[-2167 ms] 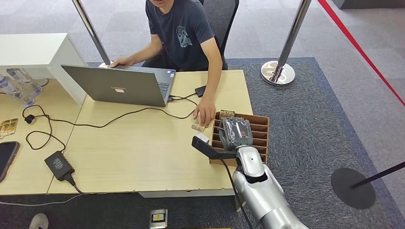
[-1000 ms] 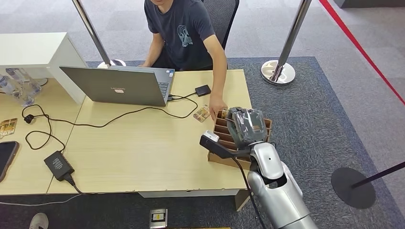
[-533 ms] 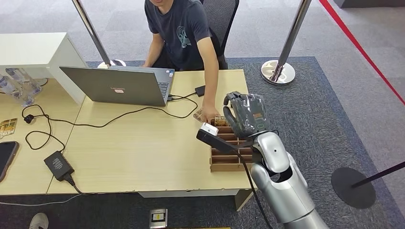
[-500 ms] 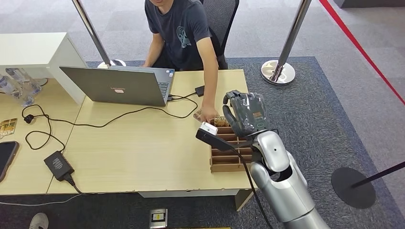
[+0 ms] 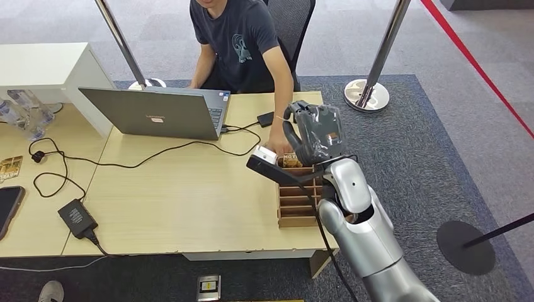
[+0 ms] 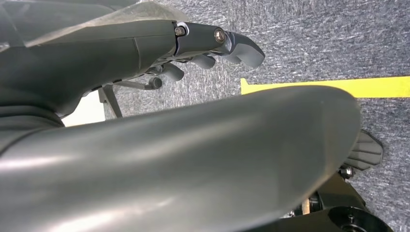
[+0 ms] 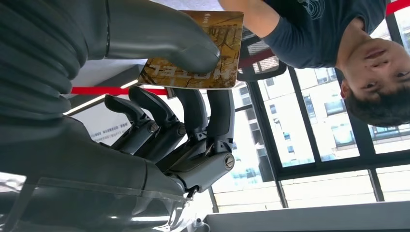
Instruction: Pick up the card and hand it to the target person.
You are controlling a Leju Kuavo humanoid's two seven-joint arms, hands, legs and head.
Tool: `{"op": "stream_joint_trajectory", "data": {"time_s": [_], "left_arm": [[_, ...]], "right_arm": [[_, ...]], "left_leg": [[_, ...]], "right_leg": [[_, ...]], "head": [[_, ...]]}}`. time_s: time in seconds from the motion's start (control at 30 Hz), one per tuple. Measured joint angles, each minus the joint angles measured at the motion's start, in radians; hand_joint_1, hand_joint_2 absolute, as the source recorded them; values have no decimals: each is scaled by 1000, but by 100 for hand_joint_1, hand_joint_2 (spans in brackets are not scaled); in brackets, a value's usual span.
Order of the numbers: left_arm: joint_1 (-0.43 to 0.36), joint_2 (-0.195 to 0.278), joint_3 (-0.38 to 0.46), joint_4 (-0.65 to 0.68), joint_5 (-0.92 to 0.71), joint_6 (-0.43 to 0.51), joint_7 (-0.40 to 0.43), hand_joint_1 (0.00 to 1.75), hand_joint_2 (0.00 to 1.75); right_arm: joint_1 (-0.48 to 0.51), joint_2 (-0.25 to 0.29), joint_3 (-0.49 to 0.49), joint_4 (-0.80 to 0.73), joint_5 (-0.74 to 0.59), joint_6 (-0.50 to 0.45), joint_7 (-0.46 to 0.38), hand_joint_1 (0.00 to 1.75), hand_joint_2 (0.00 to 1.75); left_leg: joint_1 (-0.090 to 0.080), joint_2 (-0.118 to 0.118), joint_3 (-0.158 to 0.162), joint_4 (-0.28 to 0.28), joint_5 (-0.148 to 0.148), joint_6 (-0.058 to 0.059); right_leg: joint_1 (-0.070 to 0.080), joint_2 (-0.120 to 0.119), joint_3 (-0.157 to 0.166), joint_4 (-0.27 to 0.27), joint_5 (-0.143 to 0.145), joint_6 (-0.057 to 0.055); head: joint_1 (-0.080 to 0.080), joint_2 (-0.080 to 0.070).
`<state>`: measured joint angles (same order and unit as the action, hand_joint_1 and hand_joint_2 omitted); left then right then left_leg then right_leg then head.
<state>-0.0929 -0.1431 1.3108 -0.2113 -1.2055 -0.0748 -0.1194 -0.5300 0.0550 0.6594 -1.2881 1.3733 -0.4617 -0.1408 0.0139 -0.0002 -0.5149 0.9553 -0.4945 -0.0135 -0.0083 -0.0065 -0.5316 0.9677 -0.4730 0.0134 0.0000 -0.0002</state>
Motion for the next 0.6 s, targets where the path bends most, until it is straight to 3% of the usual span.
{"op": "stream_joint_trajectory", "data": {"time_s": [0.6], "left_arm": [[0,0,-9,0,-22,0,10,0,0]], "right_arm": [[-96,84,-45,237,33,-60,2,175,175]], "left_leg": [[0,0,0,0,0,0]], "right_leg": [[0,0,0,0,0,0]], "head": [[0,0]]}}
